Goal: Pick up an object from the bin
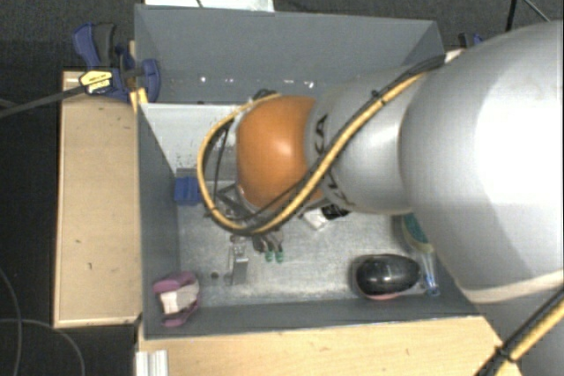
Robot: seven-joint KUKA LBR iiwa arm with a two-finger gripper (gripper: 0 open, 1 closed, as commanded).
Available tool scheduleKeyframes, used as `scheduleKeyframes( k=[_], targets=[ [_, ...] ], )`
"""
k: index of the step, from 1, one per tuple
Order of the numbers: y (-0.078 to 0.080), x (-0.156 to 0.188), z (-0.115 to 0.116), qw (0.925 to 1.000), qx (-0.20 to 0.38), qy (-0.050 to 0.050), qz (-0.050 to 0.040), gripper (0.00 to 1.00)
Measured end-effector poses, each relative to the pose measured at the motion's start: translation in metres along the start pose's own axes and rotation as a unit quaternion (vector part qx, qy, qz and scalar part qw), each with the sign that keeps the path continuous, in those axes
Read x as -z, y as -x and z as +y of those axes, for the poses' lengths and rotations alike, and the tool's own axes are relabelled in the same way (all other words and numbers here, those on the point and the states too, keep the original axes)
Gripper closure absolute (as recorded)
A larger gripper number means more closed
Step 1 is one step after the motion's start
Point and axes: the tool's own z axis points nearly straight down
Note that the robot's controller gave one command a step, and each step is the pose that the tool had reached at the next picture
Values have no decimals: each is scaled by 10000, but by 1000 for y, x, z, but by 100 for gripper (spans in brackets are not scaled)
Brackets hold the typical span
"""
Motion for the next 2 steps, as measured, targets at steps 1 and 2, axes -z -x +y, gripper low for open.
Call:
scheduleKeyframes(
  k=[1, 2],
  targets=[
    [1, 57, -54, 9985, -537, -12, -52, 0],
    [-27, -1, 43, 9987, 501, -2, -2, 0]
  ],
)
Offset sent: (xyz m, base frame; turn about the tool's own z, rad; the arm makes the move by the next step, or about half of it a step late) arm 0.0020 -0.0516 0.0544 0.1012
